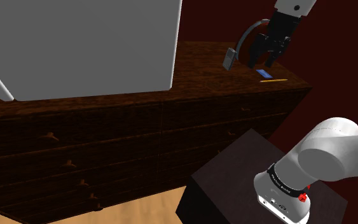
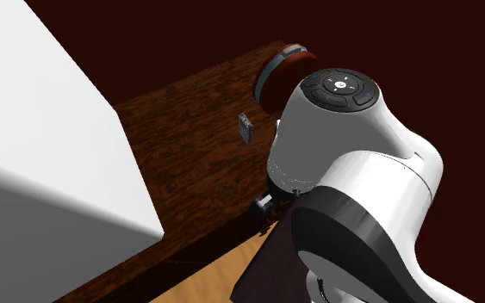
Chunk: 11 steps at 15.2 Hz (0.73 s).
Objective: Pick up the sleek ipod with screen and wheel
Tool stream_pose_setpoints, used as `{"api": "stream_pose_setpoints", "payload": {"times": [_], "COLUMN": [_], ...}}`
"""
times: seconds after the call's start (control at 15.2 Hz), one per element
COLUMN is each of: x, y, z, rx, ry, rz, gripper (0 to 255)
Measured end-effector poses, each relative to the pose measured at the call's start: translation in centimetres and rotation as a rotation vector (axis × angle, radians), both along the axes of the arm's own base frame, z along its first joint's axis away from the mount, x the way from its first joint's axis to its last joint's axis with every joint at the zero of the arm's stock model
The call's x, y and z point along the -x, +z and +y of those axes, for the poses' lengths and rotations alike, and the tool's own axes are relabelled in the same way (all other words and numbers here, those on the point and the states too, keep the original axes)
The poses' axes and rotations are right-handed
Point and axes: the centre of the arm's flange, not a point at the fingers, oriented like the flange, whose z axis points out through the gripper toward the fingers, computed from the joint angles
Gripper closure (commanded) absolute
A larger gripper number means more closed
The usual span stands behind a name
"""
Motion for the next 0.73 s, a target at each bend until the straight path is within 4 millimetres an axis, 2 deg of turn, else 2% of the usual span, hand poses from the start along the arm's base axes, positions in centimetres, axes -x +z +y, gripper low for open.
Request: {"api": "stream_pose_setpoints", "payload": {"times": [0.13,0.33,0.73], "x": [-0.4,-3.1,-8.9], "y": [0.0,-0.5,-1.2], "z": [-0.3,-2.2,-7.4], "rx": [0.002,0.012,0.035], "ry": [0.001,0.003,0.008], "rz": [0.001,0.006,0.015], "gripper": [0,0,0]}}
